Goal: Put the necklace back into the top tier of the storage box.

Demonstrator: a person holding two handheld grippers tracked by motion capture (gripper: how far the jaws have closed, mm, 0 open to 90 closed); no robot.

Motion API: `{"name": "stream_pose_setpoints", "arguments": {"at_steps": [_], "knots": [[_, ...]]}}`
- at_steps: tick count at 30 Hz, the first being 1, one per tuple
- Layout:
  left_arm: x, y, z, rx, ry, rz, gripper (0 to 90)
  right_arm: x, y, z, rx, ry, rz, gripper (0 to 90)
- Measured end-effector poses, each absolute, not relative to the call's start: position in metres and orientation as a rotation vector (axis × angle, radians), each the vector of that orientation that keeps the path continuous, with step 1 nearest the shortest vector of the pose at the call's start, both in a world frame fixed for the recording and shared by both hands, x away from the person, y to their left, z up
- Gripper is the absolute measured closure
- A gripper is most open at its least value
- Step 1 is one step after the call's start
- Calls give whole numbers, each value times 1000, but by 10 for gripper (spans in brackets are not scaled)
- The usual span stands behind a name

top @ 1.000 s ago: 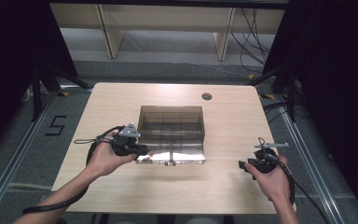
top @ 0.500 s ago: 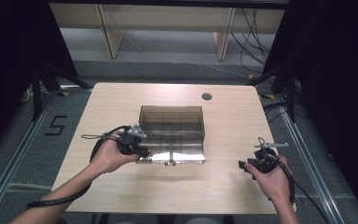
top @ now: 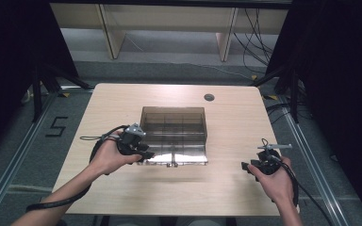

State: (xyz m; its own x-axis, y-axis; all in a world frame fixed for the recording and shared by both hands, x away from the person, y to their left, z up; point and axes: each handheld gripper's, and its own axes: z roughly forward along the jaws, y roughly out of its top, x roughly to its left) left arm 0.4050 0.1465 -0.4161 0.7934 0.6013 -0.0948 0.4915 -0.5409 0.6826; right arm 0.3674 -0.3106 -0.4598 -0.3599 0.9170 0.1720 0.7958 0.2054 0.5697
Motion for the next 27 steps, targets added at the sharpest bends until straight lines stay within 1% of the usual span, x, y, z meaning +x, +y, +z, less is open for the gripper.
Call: {"name": "stream_pose_setpoints", "arguments": {"at_steps": [3, 4, 5, 8, 13, 16, 21, 23, 27], "knots": [[402, 158, -414, 2155, 820, 202, 495, 368, -312, -460, 1623, 2275, 837, 543], [401, 162, -413, 2123, 829, 207, 452, 368, -312, -460, 1623, 2275, 837, 543], [399, 166, -412, 2108, 834, 213, 452, 368, -312, -460, 1623, 2275, 837, 543], [390, 181, -415, 2024, 855, 239, 398, 368, -312, -460, 1626, 2274, 838, 543], [374, 212, -425, 1985, 873, 290, 331, 368, -311, -461, 1623, 2274, 835, 543], [365, 231, -435, 1972, 915, 320, 302, 368, -311, -461, 1627, 2275, 832, 542], [352, 255, -456, 1922, 1008, 365, 290, 368, -310, -461, 1620, 2281, 833, 543], [349, 263, -468, 1907, 1048, 360, 306, 368, -310, -461, 1624, 2281, 835, 542], [350, 270, -480, 1953, 1088, 327, 318, 368, -309, -462, 1634, 2274, 841, 542]]}}
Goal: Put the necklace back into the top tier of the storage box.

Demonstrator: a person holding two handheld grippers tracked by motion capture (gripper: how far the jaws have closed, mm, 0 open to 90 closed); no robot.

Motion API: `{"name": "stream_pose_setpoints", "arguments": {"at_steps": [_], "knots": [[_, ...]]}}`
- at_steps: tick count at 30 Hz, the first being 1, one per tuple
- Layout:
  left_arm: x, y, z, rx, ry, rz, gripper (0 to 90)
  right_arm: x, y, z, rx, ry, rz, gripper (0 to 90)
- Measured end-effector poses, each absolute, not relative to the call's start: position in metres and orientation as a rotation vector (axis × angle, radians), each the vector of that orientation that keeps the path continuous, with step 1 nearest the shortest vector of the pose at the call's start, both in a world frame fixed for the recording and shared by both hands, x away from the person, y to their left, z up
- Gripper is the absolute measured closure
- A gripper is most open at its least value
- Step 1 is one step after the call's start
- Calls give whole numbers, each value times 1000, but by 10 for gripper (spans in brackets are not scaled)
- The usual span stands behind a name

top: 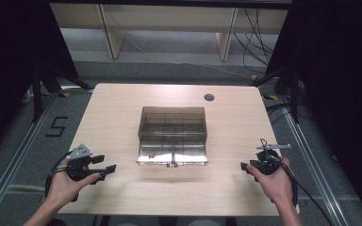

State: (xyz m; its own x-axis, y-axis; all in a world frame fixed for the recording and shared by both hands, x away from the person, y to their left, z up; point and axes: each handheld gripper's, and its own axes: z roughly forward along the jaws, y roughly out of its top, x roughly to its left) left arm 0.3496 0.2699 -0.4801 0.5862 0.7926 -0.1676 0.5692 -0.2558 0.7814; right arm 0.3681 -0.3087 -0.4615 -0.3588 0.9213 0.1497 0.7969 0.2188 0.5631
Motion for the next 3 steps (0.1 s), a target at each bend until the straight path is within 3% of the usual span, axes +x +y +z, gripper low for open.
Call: {"name": "stream_pose_setpoints", "arguments": {"at_steps": [3], "knots": [[352, 269, -481, 1941, 1097, 322, 333, 368, -308, -462, 1635, 2273, 842, 542]]}}
